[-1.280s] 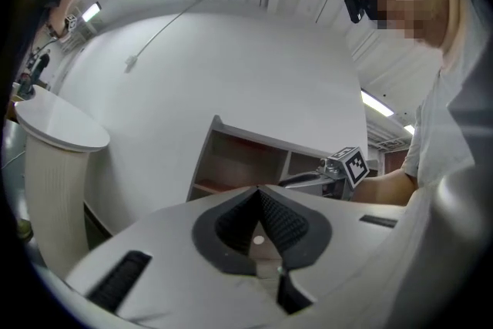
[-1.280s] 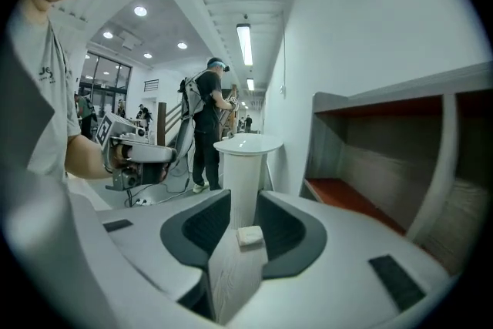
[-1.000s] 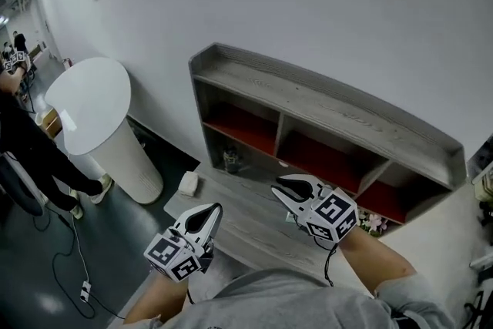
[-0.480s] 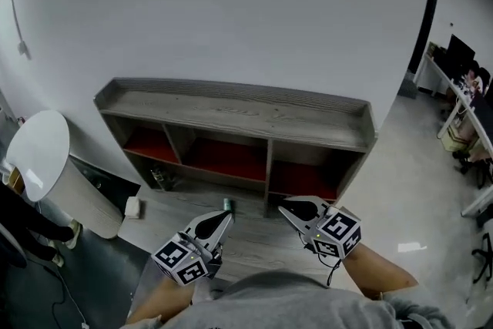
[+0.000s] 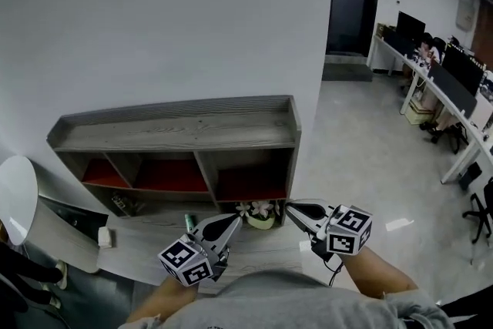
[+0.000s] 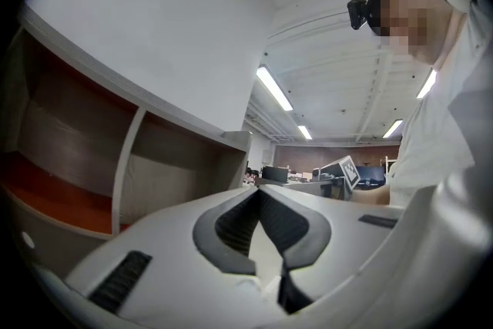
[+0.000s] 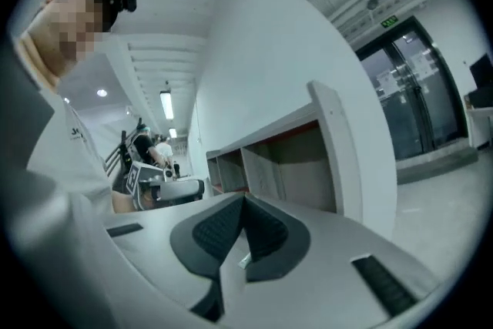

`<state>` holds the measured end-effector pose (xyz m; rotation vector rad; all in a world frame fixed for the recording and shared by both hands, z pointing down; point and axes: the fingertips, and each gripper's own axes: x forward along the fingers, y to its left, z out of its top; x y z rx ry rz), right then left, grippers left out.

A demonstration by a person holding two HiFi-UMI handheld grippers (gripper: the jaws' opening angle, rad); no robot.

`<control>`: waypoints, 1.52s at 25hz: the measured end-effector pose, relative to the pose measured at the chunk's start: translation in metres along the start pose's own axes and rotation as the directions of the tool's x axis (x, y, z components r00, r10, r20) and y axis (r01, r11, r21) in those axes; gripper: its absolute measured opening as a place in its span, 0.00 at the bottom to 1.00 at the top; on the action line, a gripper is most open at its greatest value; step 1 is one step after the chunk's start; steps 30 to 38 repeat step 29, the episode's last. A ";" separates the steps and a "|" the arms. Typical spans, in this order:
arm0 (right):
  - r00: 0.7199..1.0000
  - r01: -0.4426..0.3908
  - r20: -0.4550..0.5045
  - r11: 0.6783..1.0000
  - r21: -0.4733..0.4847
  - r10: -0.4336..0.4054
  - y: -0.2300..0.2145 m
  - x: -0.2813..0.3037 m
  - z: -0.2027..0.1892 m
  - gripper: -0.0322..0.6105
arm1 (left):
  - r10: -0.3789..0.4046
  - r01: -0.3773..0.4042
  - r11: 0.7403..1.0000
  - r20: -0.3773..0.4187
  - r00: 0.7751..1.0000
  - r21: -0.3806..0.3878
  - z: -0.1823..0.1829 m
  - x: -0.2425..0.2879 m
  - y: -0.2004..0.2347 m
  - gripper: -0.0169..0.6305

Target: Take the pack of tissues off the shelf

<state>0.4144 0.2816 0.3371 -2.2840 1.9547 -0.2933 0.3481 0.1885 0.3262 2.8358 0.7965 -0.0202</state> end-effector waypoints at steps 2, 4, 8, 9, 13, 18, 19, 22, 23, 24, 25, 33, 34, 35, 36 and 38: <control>0.999 0.027 0.036 0.999 0.029 -0.028 -0.006 -0.015 0.004 0.06 | -0.033 0.033 0.999 -0.017 0.999 0.003 -0.002 0.009 -0.007 0.04; 0.997 0.060 0.042 0.998 0.009 -0.060 -0.007 -0.029 0.004 0.06 | -0.059 0.059 0.998 -0.029 0.998 0.008 -0.001 0.014 -0.013 0.04; 0.993 0.110 0.036 0.993 -0.039 -0.109 -0.006 -0.040 -0.001 0.06 | -0.081 0.082 0.996 -0.045 0.996 0.023 0.003 0.012 -0.015 0.04; 0.993 0.116 0.038 0.992 -0.043 -0.114 -0.004 -0.040 -0.001 0.06 | -0.077 0.078 0.997 -0.050 0.996 0.029 0.004 0.009 -0.012 0.04; 0.993 0.108 0.048 0.993 -0.054 -0.106 0.001 -0.030 0.002 0.06 | -0.045 0.046 0.999 -0.047 0.998 0.028 0.008 -0.006 0.003 0.04; 0.996 0.081 0.038 0.992 -0.097 -0.077 0.011 -0.013 0.008 0.06 | -0.015 0.016 1.000 -0.040 0.999 0.018 0.010 -0.020 0.012 0.04; 0.997 0.074 0.034 0.992 -0.101 -0.071 0.012 -0.010 0.009 0.06 | -0.009 0.010 1.000 -0.037 0.999 0.015 0.010 -0.022 0.013 0.04; 0.998 0.056 0.024 0.992 -0.110 -0.054 0.015 -0.002 0.008 0.06 | 0.007 -0.007 1.000 -0.026 1.000 0.010 0.010 -0.027 0.018 0.04; 0.999 0.051 0.021 0.992 -0.111 -0.049 0.015 0.000 0.008 0.06 | 0.013 -0.013 1.000 -0.023 1.000 0.007 0.010 -0.029 0.019 0.04; 0.999 0.048 0.020 0.992 -0.113 -0.046 0.016 0.002 0.008 0.06 | 0.019 -0.019 1.000 -0.022 1.000 0.005 0.010 -0.031 0.021 0.04; 0.999 0.046 0.020 0.992 -0.113 -0.044 0.016 0.003 0.008 0.06 | 0.024 -0.024 1.000 -0.022 0.999 0.006 0.010 -0.033 0.022 0.04; 0.999 0.039 0.021 0.993 -0.113 -0.037 0.017 0.006 0.008 0.06 | 0.036 -0.036 0.999 -0.023 0.999 0.007 0.010 -0.038 0.027 0.04; 0.999 0.039 0.021 0.993 -0.113 -0.037 0.017 0.006 0.008 0.06 | 0.036 -0.036 0.999 -0.023 0.999 0.007 0.010 -0.038 0.027 0.04; 0.999 0.039 0.021 0.993 -0.113 -0.037 0.017 0.006 0.008 0.06 | 0.036 -0.036 0.999 -0.023 0.999 0.007 0.010 -0.038 0.027 0.04; 0.999 0.039 0.021 0.993 -0.113 -0.037 0.017 0.006 0.008 0.06 | 0.036 -0.036 0.999 -0.023 0.999 0.007 0.010 -0.038 0.027 0.04; 0.999 0.039 0.021 0.993 -0.113 -0.037 0.017 0.006 0.008 0.06 | 0.036 -0.036 0.999 -0.023 0.999 0.007 0.010 -0.038 0.027 0.04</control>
